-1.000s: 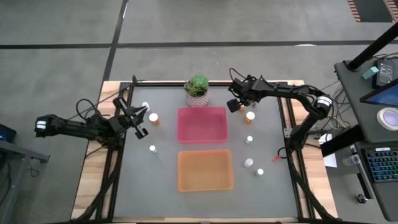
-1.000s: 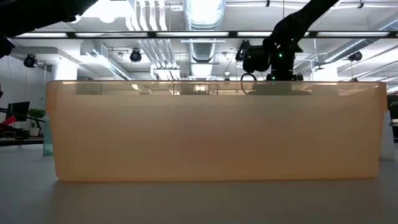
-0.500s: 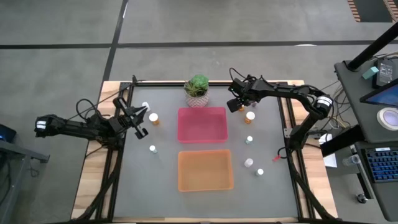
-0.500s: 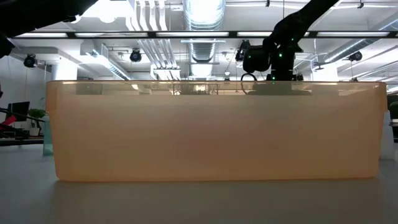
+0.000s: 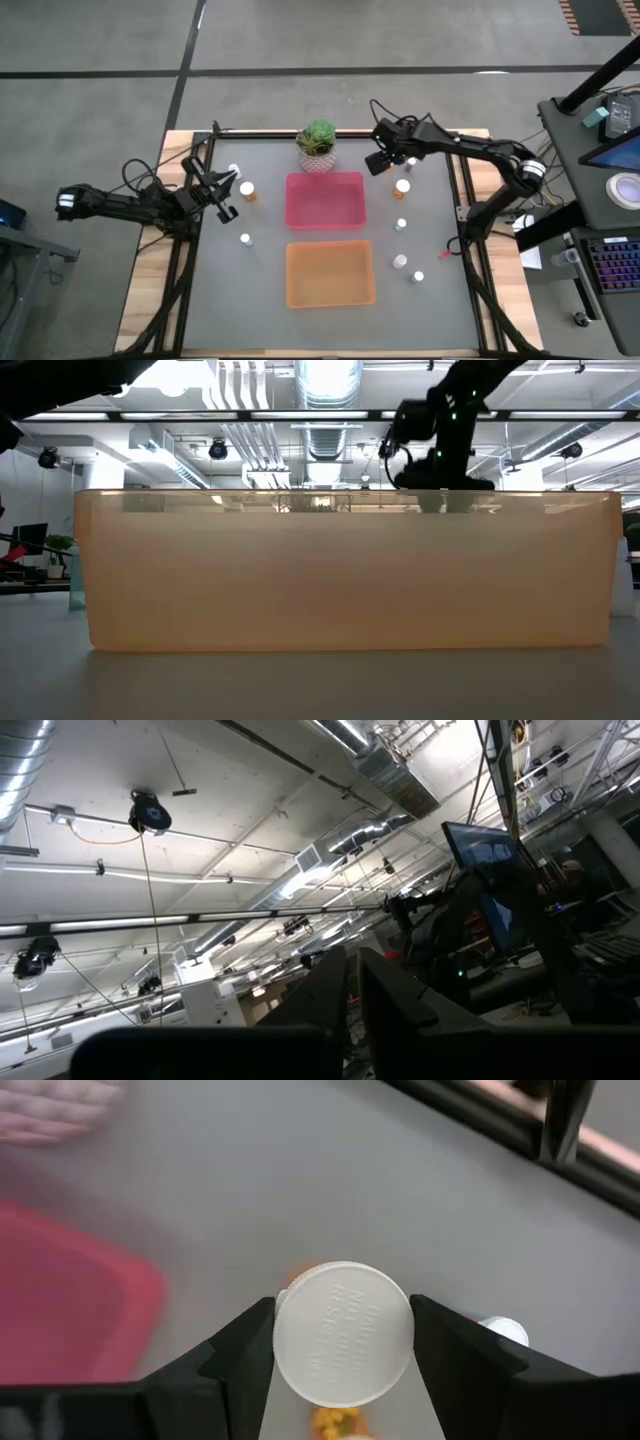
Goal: Pick and place medicine bottles into bin by pill shape (circle, oval)
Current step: Put the top orange capsule bottle into the orange bin
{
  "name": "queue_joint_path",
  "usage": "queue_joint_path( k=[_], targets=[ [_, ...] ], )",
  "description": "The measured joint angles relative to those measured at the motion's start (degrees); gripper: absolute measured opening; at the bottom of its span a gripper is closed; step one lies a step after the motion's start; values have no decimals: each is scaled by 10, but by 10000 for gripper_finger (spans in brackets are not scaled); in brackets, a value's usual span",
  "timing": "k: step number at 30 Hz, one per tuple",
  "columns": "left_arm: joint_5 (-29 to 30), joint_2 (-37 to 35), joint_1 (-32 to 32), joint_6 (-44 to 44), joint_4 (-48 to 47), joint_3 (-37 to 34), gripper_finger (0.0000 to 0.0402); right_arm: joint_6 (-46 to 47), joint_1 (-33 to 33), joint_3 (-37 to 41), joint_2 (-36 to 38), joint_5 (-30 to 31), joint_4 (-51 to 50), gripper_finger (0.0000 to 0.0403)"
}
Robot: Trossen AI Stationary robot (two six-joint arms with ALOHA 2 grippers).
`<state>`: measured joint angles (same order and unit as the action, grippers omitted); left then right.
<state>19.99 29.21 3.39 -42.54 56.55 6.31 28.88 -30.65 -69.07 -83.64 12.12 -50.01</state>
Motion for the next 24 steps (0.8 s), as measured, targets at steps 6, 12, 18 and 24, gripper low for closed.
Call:
queue_joint_path(
  k=[6,12,18,24],
  targets=[
    [0,-1,0,-4,0,1,13,1,55,-45,37,0,-41,206],
    [0,-1,0,-4,0,1,13,9,129,-88,71,-8,-45,206],
    [0,-1,0,-4,0,1,13,-3,205,-99,112,-77,12,206],
    [0,-1,0,-4,0,1,13,-87,283,-73,144,-207,141,206]
  ],
)
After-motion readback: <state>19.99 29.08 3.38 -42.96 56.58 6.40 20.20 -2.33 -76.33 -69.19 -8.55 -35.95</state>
